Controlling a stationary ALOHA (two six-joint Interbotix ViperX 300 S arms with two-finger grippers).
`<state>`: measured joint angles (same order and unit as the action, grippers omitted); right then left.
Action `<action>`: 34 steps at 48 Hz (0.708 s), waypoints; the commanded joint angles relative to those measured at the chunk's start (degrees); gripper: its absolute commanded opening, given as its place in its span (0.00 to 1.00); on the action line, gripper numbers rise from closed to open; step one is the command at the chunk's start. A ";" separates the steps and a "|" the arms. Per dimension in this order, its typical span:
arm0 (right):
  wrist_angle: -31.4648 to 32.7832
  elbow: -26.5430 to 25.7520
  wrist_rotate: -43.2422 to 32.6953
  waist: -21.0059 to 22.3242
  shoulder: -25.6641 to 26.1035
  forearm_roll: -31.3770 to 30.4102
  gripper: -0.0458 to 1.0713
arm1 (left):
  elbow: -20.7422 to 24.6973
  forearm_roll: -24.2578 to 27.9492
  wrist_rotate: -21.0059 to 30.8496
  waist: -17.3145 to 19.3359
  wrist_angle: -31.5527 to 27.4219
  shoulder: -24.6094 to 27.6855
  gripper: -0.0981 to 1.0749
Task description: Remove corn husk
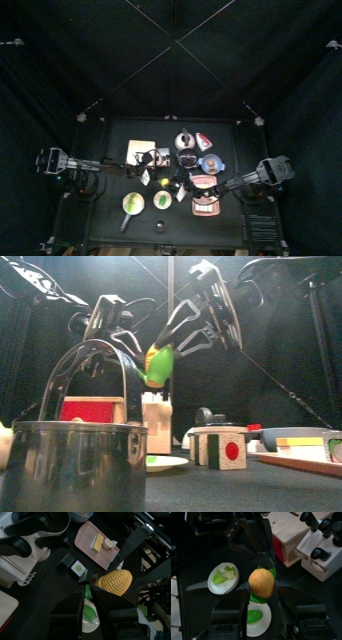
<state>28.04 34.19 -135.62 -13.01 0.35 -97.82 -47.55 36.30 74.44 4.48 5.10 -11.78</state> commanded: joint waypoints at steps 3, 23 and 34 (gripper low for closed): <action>0.44 -0.62 0.09 0.26 1.23 -0.35 0.58 | 0.35 0.00 -0.09 0.26 0.18 -0.26 0.50; 0.79 -0.09 0.18 -0.18 1.67 -0.97 0.57 | -1.93 0.97 -0.26 4.39 0.26 -0.79 0.45; 0.79 0.09 0.18 -0.62 1.85 -0.97 0.57 | -2.81 1.67 -0.35 5.36 0.62 -1.41 0.45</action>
<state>28.48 34.80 -135.53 -13.45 0.35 -98.44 -50.89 37.35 74.18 9.49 5.27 -12.13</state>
